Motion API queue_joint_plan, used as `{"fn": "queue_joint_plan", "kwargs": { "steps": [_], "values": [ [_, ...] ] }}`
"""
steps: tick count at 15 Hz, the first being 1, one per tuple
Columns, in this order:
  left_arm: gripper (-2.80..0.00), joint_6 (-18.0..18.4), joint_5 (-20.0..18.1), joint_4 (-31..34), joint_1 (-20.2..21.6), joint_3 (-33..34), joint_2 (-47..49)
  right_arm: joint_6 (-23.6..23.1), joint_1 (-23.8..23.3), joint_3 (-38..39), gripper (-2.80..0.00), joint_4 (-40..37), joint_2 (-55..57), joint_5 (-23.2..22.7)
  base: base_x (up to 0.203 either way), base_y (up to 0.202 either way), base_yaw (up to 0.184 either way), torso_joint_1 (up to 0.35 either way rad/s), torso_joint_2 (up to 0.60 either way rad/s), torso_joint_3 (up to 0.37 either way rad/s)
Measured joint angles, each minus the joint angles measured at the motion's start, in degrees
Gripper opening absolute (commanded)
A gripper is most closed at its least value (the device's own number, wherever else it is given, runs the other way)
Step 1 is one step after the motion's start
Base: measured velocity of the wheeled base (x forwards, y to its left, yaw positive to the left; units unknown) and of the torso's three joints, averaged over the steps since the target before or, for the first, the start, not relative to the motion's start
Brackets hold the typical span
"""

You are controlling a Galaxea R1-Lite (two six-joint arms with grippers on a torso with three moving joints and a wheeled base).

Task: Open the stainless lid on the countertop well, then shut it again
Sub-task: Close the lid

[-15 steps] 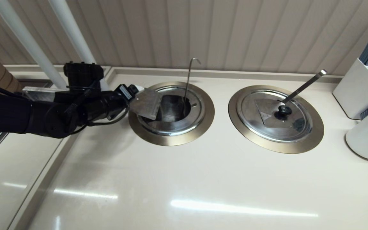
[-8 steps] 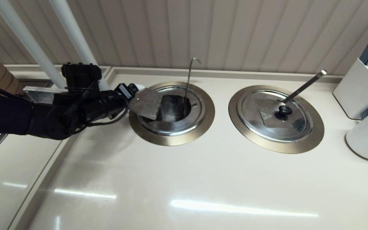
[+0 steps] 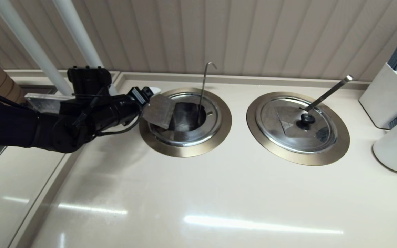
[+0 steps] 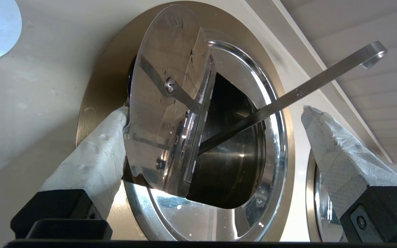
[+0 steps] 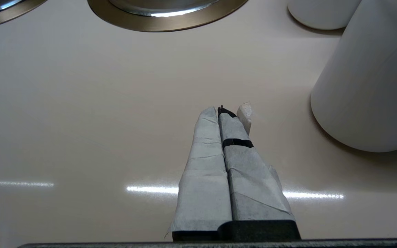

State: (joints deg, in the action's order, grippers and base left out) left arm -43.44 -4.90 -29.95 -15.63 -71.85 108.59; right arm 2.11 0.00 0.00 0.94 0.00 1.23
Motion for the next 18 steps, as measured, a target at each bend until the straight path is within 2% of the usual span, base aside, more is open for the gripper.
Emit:
{"fn": "queue_joint_plan", "kwargs": {
  "steps": [13,18],
  "values": [
    [0.00,0.6,0.0,-0.1,-6.0,0.0,-2.7,0.0,0.0,0.0,-2.80,0.0,0.0,0.0,0.000,0.000,0.000,0.000,0.00,0.000],
    [0.00,0.7,0.2,-0.1,-9.9,0.6,-3.1,0.0,0.0,0.0,-2.80,0.0,0.0,0.0,0.000,0.000,0.000,0.000,0.00,0.000]
  ]
}}
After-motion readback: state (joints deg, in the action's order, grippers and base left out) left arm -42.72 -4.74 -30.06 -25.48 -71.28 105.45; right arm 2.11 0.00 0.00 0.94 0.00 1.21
